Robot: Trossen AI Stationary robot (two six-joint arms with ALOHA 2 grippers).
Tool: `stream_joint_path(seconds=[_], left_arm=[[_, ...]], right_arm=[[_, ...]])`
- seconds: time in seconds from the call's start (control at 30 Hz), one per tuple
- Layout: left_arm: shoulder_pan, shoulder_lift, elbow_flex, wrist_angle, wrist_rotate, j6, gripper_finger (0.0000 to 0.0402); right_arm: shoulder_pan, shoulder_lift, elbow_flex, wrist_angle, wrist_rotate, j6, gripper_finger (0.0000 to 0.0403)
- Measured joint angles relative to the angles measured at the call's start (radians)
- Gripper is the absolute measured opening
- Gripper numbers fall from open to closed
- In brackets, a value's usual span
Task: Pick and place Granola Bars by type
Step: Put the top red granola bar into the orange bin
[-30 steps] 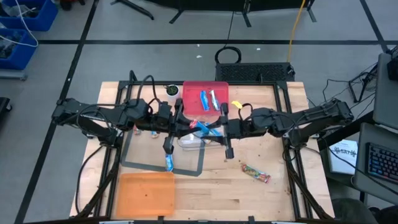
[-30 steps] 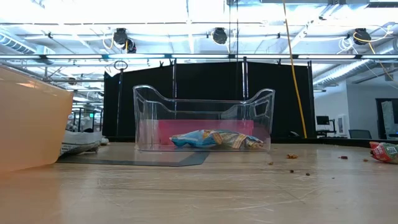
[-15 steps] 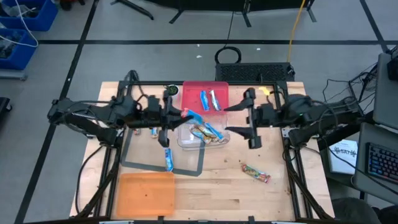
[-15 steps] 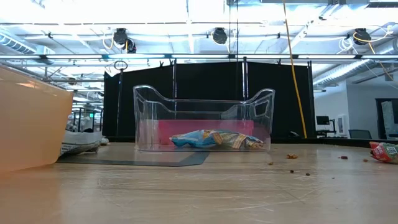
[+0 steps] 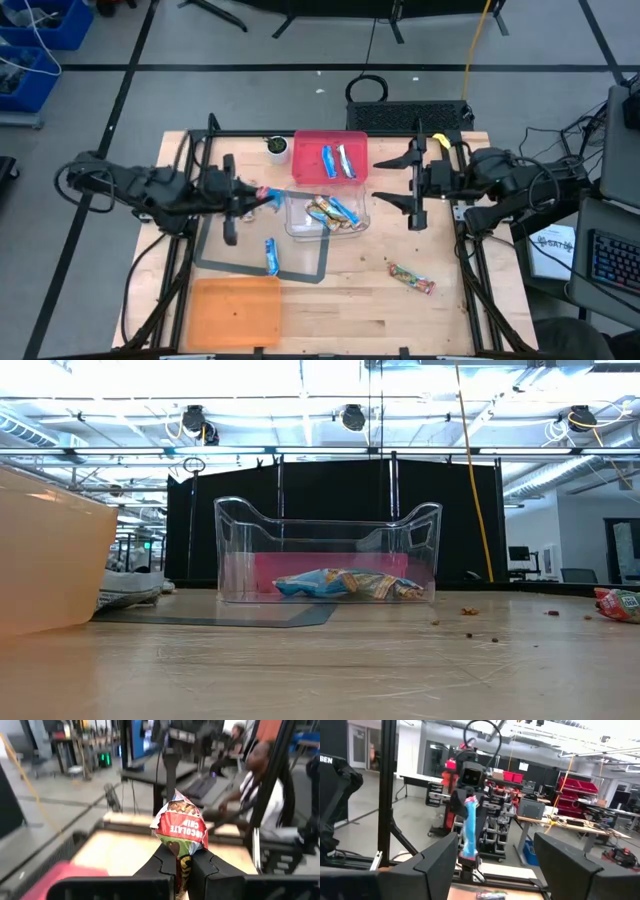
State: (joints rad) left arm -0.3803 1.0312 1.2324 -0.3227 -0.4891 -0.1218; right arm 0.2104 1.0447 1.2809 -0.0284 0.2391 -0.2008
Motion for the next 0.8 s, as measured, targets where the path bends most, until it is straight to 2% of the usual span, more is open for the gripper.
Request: stream_joint_path(seconds=[0.13,0.23,0.37,0.63,0.8], left_arm=[[-0.074,-0.007,0.000,-0.098,-0.078,-0.080,0.0014],[-0.122,-0.006,0.000,-0.146,-0.127,-0.138,0.0014],[-0.177,-0.003,0.000,-0.211,-0.179,-0.266,0.0014],[-0.289,-0.004,0.000,-0.427,-0.241,-0.680,0.0014],[-0.361,-0.004,0.000,-0.552,-0.238,-0.974,0.0014]], right_arm=[[0.000,0.000,0.000,-0.008,0.002,0.002,0.0254],[0.000,0.000,0.000,-0.009,0.045,-0.002,0.0254],[-0.008,0.000,0.000,-0.015,0.055,-0.002,0.0254],[-0.008,0.000,0.000,-0.025,0.055,-0.002,0.0254],[-0.008,0.000,0.000,-0.031,0.054,-0.002,0.0254]])
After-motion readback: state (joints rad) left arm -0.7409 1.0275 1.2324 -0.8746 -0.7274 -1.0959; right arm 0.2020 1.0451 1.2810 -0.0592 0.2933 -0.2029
